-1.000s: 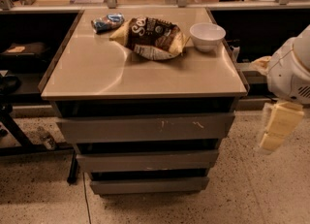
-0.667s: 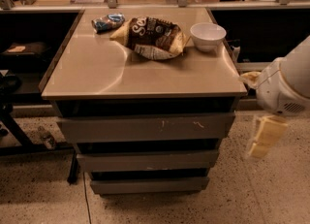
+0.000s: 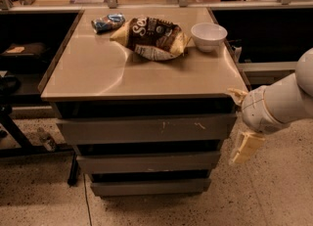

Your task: Open top drawer

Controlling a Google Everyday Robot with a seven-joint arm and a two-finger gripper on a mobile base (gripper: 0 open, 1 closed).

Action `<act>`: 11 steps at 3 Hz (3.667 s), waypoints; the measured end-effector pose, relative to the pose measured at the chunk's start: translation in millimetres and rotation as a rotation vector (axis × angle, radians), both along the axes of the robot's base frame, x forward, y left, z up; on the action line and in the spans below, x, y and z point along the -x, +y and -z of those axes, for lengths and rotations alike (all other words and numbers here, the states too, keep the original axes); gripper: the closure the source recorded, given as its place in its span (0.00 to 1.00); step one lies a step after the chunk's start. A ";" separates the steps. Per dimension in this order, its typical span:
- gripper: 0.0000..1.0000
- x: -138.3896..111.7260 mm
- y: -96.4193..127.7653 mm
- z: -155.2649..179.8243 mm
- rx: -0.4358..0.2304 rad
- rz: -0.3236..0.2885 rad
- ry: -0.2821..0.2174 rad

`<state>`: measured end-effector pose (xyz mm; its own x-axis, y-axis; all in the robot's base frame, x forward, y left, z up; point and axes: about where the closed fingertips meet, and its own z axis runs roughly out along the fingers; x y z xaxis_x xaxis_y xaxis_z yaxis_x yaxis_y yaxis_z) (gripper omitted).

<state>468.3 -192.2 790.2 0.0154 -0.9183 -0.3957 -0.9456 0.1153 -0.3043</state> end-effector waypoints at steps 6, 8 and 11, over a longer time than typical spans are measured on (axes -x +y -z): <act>0.00 -58.4 55.7 119.2 -0.143 -0.154 0.012; 0.00 -87.8 65.6 140.4 -0.150 -0.164 -0.083; 0.00 -111.3 43.1 161.2 -0.127 -0.116 -0.093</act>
Offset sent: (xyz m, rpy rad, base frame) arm 0.0019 0.0192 -0.0252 0.0186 0.0236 0.0932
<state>579.7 -149.1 629.0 0.1606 -0.8509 -0.5002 -0.9232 0.0499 -0.3812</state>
